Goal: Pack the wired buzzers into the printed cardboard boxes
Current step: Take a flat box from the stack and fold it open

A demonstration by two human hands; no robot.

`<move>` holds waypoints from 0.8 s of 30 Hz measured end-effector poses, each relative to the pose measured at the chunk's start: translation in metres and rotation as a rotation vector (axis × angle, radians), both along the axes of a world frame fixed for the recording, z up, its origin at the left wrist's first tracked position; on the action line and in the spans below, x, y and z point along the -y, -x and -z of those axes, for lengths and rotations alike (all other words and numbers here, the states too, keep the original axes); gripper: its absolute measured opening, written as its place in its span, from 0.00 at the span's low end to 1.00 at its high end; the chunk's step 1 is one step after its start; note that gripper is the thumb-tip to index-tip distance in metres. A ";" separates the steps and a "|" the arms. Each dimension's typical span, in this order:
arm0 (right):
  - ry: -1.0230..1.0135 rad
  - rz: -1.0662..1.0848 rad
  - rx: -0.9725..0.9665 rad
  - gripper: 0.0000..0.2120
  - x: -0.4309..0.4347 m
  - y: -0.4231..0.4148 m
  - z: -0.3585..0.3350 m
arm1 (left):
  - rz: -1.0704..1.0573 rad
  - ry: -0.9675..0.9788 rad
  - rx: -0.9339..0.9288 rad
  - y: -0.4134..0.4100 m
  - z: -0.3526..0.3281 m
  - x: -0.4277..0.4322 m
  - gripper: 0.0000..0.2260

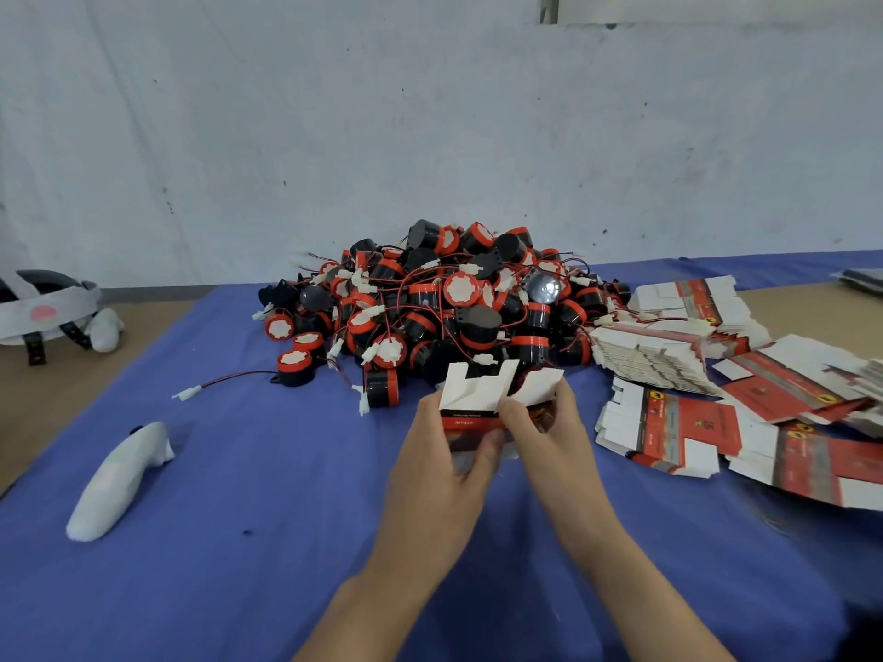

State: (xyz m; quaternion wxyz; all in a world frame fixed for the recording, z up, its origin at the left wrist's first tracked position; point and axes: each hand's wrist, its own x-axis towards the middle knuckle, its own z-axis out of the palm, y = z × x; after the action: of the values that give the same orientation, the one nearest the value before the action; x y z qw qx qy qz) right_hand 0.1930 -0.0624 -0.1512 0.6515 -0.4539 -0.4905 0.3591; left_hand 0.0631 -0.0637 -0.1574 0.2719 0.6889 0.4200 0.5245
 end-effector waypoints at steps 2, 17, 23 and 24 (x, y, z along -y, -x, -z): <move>-0.023 -0.062 0.030 0.11 0.001 0.000 0.001 | 0.000 0.017 0.048 0.002 -0.001 -0.001 0.21; -0.053 -0.320 0.119 0.23 0.013 0.001 -0.010 | 0.024 0.085 0.247 0.008 -0.009 -0.011 0.26; 0.052 -0.187 -0.020 0.24 0.007 -0.015 -0.019 | 0.252 0.344 0.410 0.019 -0.022 -0.009 0.26; 0.077 -0.199 -0.037 0.24 0.007 -0.016 -0.019 | 0.325 0.392 0.400 0.019 -0.022 -0.008 0.25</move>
State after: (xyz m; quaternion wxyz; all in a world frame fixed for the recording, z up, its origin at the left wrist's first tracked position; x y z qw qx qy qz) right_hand 0.2089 -0.0694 -0.1321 0.6036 -0.4207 -0.5070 0.4489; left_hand 0.0436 -0.0556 -0.1356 0.5567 0.5650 0.3356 0.5082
